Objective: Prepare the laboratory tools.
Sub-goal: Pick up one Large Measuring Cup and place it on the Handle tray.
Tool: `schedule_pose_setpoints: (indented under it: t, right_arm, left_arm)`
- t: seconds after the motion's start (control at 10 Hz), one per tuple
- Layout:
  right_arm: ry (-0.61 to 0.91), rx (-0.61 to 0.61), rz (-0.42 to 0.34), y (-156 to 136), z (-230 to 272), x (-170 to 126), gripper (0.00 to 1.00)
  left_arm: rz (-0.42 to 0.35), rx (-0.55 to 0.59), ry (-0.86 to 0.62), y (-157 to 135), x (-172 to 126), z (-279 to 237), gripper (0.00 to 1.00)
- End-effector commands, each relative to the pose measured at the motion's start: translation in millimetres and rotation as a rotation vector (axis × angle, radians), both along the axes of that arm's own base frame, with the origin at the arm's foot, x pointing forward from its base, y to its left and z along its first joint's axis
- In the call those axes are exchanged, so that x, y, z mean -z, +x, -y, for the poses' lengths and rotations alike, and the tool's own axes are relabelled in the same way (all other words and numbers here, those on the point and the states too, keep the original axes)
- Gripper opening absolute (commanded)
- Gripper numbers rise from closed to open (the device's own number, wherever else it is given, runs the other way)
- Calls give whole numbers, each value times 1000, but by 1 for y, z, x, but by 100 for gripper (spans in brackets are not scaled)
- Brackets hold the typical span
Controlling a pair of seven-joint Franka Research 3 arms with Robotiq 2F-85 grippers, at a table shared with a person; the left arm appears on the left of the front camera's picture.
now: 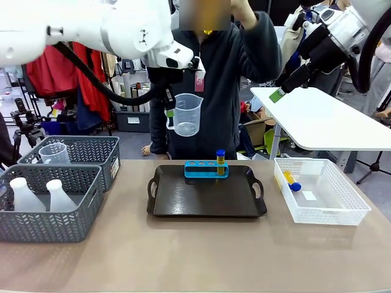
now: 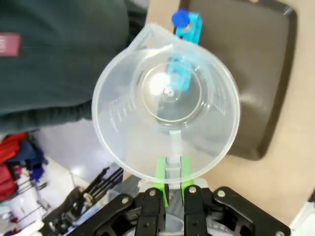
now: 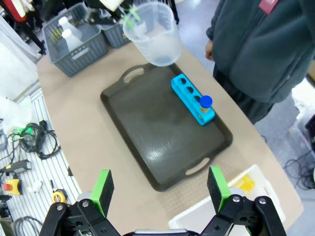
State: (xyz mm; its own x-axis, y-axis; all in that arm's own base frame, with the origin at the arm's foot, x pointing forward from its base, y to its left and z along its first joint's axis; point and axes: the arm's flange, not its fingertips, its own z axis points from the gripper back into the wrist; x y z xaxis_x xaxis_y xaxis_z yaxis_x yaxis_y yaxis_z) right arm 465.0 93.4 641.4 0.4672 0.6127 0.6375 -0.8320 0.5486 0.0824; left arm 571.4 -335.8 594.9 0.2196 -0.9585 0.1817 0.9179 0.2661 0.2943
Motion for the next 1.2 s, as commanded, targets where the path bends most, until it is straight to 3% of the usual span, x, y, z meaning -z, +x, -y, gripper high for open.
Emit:
schedule_pose_setpoints:
  t: [0.0, 0.7, 1.1]
  right_arm:
    - [5, -5, -1, -1, 1, -1, 100]
    - [5, -5, -1, -1, 1, -1, 100]
    - [5, -5, -1, -1, 1, -1, 100]
  left_arm:
    - [-25, 68, 13, 9, 9, 10, 0]
    - [-209, 146, -29, 6, 69, 35, 0]
    - [-227, 147, -47, 2, 73, 37, 0]
